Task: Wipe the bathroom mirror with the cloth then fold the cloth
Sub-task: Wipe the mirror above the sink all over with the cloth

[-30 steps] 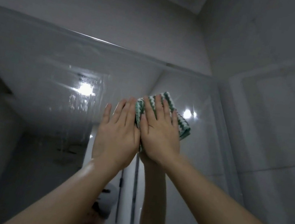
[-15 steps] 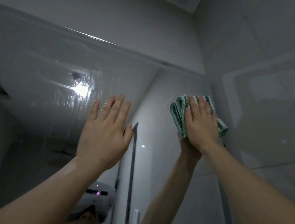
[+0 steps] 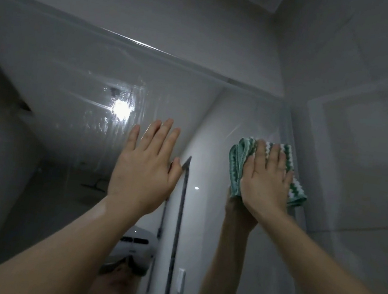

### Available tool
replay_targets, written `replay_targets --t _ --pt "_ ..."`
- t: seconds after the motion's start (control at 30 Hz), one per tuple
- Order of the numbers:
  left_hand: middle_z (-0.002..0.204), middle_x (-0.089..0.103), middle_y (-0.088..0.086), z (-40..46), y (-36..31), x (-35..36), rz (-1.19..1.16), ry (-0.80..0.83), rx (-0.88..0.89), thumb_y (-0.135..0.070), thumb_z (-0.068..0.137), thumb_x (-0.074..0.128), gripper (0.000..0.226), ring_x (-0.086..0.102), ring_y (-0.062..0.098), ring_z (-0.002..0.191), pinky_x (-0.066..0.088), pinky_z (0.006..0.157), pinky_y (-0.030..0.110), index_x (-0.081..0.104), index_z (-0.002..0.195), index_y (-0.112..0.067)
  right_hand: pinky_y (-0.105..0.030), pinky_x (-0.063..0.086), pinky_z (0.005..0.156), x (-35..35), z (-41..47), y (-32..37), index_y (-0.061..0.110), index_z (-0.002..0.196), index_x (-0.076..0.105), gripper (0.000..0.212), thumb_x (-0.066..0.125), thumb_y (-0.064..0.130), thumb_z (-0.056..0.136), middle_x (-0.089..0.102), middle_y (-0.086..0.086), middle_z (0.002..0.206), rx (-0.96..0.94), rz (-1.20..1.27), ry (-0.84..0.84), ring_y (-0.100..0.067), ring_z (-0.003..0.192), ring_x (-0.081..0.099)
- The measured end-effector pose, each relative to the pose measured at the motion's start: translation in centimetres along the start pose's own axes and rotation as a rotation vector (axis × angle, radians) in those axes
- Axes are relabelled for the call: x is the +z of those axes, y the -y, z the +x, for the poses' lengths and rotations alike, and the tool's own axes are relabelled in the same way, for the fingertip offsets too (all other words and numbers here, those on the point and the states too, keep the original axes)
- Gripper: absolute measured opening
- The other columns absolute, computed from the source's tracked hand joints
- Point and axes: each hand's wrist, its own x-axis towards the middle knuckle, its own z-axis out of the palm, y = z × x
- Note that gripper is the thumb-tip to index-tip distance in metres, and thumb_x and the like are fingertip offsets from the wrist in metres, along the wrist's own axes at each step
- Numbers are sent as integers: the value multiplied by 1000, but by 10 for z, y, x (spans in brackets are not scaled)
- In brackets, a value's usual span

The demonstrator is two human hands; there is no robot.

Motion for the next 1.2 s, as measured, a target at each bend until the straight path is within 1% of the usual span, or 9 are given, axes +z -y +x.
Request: replay_targets --t 0.1,0.23,0.47,0.6,0.67,0.77,0.87,1.03,1.2 --pt "158 -1 -2 1 0 2 9 6 -6 -46 89 -3 66 -6 12 144 -6 117 39 3 150 -21 -39 -13 114 2 -25 12 31 149 -9 60 -2 46 91 -14 -1 158 -159 -18 12 -15 145 -15" --pt "157 11 2 1 -1 -1 24 15 -4 -43 93 7 63 5 16 145 0 117 42 14 150 -17 -37 -15 116 2 -38 16 37 142 -18 60 -12 51 84 -18 6 157 -327 -42 69 -9 141 -23" --pt "156 21 6 5 2 -4 -12 31 30 -43 91 9 66 14 20 144 3 115 43 26 148 -14 -31 -18 114 0 -24 24 41 141 -17 61 -14 56 83 -24 11 153 -471 -60 112 -4 139 -27" --pt "130 50 5 28 11 -16 -43 -27 48 -39 87 22 49 44 19 119 29 103 37 52 118 -17 -32 -14 115 1 -3 42 41 140 -15 58 -11 55 84 -17 11 155 -579 -61 82 -5 142 -19" --pt "127 50 7 45 21 -20 -25 -61 49 -39 84 19 51 43 22 117 28 101 38 51 116 -15 -32 -14 116 1 6 47 40 143 -12 58 -8 55 87 -12 9 158 -605 -58 79 -6 143 -16" --pt "149 32 8 76 33 -19 21 -40 9 -41 88 19 58 24 23 138 13 113 43 41 135 -18 -35 -12 117 -1 23 62 38 148 -5 53 4 51 97 -12 8 158 -596 -54 81 -7 143 -16" --pt "157 16 3 105 34 -15 40 2 -15 -40 98 21 51 9 19 144 2 115 42 28 146 -24 -38 -9 118 -3 51 81 35 149 -1 50 12 43 102 -10 6 159 -563 -26 72 -9 144 -12" --pt "159 4 0 115 40 -4 89 60 -53 -41 101 18 51 2 19 145 -1 116 43 13 150 -29 -39 -5 118 -2 91 71 34 150 7 50 15 43 102 -1 4 159 -436 9 13 -12 146 -3" --pt "159 5 -1 114 38 -2 78 18 -46 -40 100 19 51 2 18 145 -1 116 42 13 150 -29 -40 1 118 -8 126 25 29 151 12 50 16 41 102 5 0 159 -192 8 -40 -16 146 1"
